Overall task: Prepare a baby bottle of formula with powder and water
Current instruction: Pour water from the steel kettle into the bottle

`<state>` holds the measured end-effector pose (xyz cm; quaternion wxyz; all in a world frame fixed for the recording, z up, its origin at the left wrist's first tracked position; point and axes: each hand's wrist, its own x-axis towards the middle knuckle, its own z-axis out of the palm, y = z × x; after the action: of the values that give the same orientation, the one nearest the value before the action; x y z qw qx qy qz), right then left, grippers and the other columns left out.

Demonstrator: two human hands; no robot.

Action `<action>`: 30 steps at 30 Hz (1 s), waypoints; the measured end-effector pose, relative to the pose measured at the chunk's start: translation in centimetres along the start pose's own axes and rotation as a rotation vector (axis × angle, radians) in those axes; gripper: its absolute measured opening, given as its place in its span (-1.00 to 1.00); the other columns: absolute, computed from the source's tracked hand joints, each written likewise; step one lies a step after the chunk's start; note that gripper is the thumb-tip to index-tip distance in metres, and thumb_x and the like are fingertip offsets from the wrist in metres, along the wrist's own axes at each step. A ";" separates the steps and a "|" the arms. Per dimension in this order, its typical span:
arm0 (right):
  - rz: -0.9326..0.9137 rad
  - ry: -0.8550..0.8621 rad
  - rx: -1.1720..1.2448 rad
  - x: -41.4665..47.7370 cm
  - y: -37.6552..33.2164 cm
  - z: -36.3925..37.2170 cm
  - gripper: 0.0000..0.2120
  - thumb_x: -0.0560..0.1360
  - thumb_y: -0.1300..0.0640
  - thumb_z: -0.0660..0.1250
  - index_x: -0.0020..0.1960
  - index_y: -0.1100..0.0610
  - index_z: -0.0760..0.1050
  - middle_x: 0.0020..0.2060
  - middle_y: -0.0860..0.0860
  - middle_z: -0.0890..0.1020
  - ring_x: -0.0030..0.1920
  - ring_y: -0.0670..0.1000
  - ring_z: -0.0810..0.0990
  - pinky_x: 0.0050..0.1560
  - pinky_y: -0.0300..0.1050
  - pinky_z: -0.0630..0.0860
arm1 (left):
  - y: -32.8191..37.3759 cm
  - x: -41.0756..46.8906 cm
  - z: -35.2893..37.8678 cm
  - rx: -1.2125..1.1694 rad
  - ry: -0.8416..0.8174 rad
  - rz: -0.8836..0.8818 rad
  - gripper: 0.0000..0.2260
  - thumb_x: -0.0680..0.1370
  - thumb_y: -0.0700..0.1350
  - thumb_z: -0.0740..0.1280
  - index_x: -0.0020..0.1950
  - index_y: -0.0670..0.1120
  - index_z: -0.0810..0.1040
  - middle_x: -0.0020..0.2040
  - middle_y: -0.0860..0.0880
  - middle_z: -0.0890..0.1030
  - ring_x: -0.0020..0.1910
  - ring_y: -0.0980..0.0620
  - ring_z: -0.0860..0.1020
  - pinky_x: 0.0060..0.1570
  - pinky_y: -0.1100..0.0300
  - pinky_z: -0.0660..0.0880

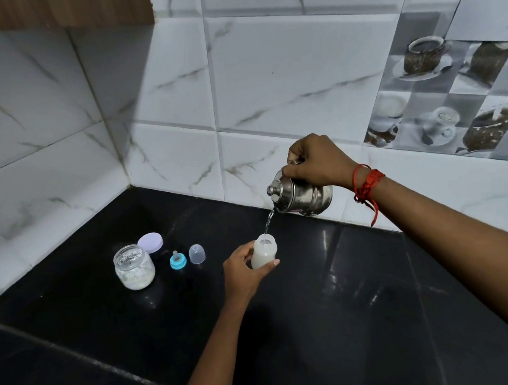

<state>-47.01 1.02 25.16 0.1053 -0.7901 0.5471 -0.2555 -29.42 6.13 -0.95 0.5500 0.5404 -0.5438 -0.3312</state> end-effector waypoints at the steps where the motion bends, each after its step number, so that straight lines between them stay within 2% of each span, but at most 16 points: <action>1: 0.010 0.006 0.001 -0.2 0.0 0.4 -0.79 0.39 0.13 0.46 -0.33 0.21 0.52 -0.46 -0.07 0.53 -0.37 -0.04 0.49 -0.22 -0.14 0.46 | 0.1 0.1 -0.2 -0.005 -0.007 0.010 -0.55 0.27 -0.08 0.72 0.09 0.10 0.67 0.05 0.10 0.71 0.03 0.12 0.69 0.01 0.14 0.66; 4: 0.093 0.040 0.036 -1.0 0.5 1.7 -0.80 0.41 0.13 0.45 -0.29 0.25 0.56 -0.45 -0.04 0.56 -0.34 -0.02 0.52 -0.22 -0.16 0.46 | 0.3 0.6 -1.1 0.000 -0.049 0.028 -0.54 0.27 -0.10 0.72 0.05 0.21 0.64 0.04 0.11 0.71 0.03 0.16 0.68 0.00 0.22 0.64; 8: 0.228 0.110 0.227 -2.5 1.6 4.3 -0.80 0.41 0.18 0.43 -0.29 0.30 0.56 -0.43 0.10 0.63 -0.40 0.06 0.61 -0.32 -0.09 0.56 | 0.0 1.7 -2.8 -0.009 -0.094 0.056 -0.52 0.27 -0.14 0.72 0.03 0.22 0.63 0.02 0.09 0.70 0.00 0.21 0.68 -0.05 0.32 0.60; 11: 0.342 0.171 0.335 -3.9 2.8 7.0 -0.78 0.42 0.18 0.44 -0.34 0.25 0.56 -0.51 -0.04 0.54 -0.47 -0.13 0.48 -0.34 -0.22 0.45 | -0.6 2.0 -3.8 -0.012 -0.104 0.040 -0.53 0.28 -0.17 0.71 0.02 0.21 0.62 0.02 0.11 0.69 -0.02 0.28 0.66 -0.05 0.37 0.58; 13: 0.425 0.219 0.490 -5.0 3.8 8.7 -0.73 0.42 0.17 0.45 -0.42 0.18 0.50 -0.56 -0.06 0.49 -0.48 -0.09 0.43 -0.35 -0.19 0.40 | -0.8 1.9 -4.3 -0.009 -0.115 0.032 -0.52 0.28 -0.18 0.71 0.02 0.22 0.61 0.02 0.13 0.69 -0.02 0.29 0.66 -0.05 0.38 0.57; 15: 0.491 0.279 0.646 -6.2 4.6 10.5 -0.69 0.43 0.19 0.43 -0.44 0.17 0.45 -0.57 0.01 0.45 -0.48 -0.03 0.38 -0.38 -0.17 0.35 | -1.3 2.1 -4.6 -0.009 -0.136 0.030 -0.51 0.28 -0.17 0.71 0.02 0.24 0.61 0.02 0.13 0.69 -0.01 0.27 0.66 -0.03 0.35 0.58; 18: 0.599 0.354 0.830 -7.4 5.2 12.7 -0.81 0.45 0.23 0.40 -0.30 0.26 0.52 -0.52 0.07 0.43 -0.52 -0.05 0.33 -0.46 -0.23 0.26 | -1.6 1.9 -5.0 -0.001 -0.143 0.011 -0.52 0.28 -0.17 0.71 0.02 0.24 0.61 0.03 0.13 0.68 0.00 0.29 0.66 -0.03 0.36 0.58; 21: 0.710 0.421 0.962 -8.1 5.9 14.9 -0.87 0.46 0.25 0.36 -0.25 0.24 0.55 -0.47 0.06 0.47 -0.55 -0.07 0.33 -0.54 -0.27 0.20 | -2.5 1.9 -5.5 -0.008 -0.132 -0.012 -0.53 0.28 -0.15 0.71 0.03 0.21 0.62 0.05 0.11 0.69 0.02 0.26 0.66 -0.02 0.34 0.59; 24: 0.788 0.452 1.088 -8.5 6.6 16.7 -0.90 0.46 0.24 0.33 -0.12 0.28 0.58 -0.42 0.04 0.49 -0.55 -0.09 0.34 -0.60 -0.28 0.18 | -3.7 1.6 -6.0 0.008 -0.104 -0.053 -0.53 0.26 -0.13 0.72 0.08 0.11 0.66 0.04 0.07 0.72 0.03 0.17 0.69 0.00 0.29 0.60; 30: 0.889 0.504 1.159 -8.6 7.7 21.0 -0.87 0.47 0.22 0.35 -0.25 0.21 0.54 -0.49 0.01 0.40 -0.53 -0.06 0.29 -0.58 -0.26 0.17 | -6.3 1.2 -7.5 0.052 -0.065 -0.132 -0.53 0.26 -0.16 0.72 0.11 -0.01 0.67 0.02 0.08 0.72 -0.01 0.24 0.68 -0.06 0.39 0.56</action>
<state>-44.67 3.61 1.51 0.4671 -0.2329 0.5993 -0.6070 -20.57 5.51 -5.35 0.4947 0.5781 -0.5332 -0.3698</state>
